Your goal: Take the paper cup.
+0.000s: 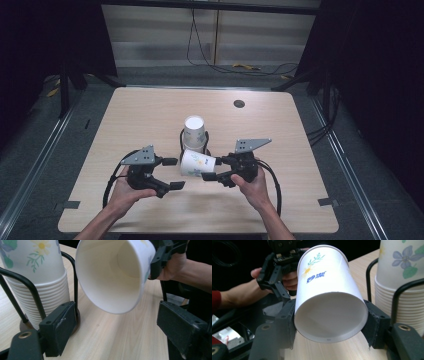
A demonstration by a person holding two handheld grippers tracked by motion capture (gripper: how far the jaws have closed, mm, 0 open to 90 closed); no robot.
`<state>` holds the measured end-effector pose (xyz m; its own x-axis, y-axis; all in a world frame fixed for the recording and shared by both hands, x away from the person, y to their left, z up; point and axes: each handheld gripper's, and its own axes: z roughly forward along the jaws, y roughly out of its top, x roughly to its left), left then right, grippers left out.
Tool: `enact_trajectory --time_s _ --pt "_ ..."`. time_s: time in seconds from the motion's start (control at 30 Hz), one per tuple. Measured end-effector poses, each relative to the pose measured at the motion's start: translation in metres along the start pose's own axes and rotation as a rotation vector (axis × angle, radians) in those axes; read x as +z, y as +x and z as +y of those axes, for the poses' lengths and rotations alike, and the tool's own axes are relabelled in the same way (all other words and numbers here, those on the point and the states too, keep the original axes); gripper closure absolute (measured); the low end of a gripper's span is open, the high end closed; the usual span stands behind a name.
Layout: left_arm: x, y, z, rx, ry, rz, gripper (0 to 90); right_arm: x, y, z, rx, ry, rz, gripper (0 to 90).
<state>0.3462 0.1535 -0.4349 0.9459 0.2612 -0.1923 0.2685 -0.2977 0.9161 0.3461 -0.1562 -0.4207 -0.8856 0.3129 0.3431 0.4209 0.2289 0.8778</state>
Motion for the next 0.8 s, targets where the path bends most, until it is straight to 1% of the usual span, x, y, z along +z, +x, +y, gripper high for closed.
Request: enact_trajectory --time_s 0.07,0.17,0.2,0.33,0.37,0.4,0.43,0.53,0.7,0.77,0.8 --pt "0.0 0.0 0.0 0.0 -0.006 -0.005 15.6 0.001 0.0 -0.001 0.005 -0.014 0.008 37.4" --pt "0.0 0.0 0.0 -0.013 -0.021 -0.03 15.6 0.003 0.0 -0.003 0.005 -0.007 0.012 37.4" --pt "0.0 0.0 0.0 -0.02 -0.03 -0.031 15.6 0.004 0.001 -0.003 0.002 -0.006 0.016 37.4" --pt "0.001 0.001 0.001 -0.021 -0.044 -0.019 15.5 0.006 0.002 -0.002 -0.008 -0.001 0.032 37.4" --pt "0.001 0.001 0.001 -0.02 -0.045 -0.003 15.6 0.006 0.003 -0.002 -0.007 0.003 0.035 37.4" --pt "0.001 0.001 0.001 -0.014 -0.054 0.001 15.5 0.007 0.003 -0.003 -0.005 0.011 0.04 37.4" --pt "0.0 0.002 0.001 -0.006 -0.052 -0.001 15.5 0.008 0.003 -0.003 -0.006 0.014 0.038 37.4" --pt "0.001 0.002 0.001 -0.011 -0.059 0.006 15.5 0.01 0.004 -0.002 -0.009 0.02 0.043 37.4" --pt "0.002 0.003 0.001 -0.007 -0.062 -0.002 14.9 0.014 0.005 -0.002 -0.018 0.041 0.044 37.4" --pt "0.003 0.003 0.001 -0.021 -0.065 -0.006 13.5 0.015 0.005 -0.002 -0.021 0.046 0.045 37.4" --pt "0.005 0.004 0.001 -0.034 -0.067 0.0 11.5 0.015 0.006 -0.002 -0.021 0.047 0.045 37.4"
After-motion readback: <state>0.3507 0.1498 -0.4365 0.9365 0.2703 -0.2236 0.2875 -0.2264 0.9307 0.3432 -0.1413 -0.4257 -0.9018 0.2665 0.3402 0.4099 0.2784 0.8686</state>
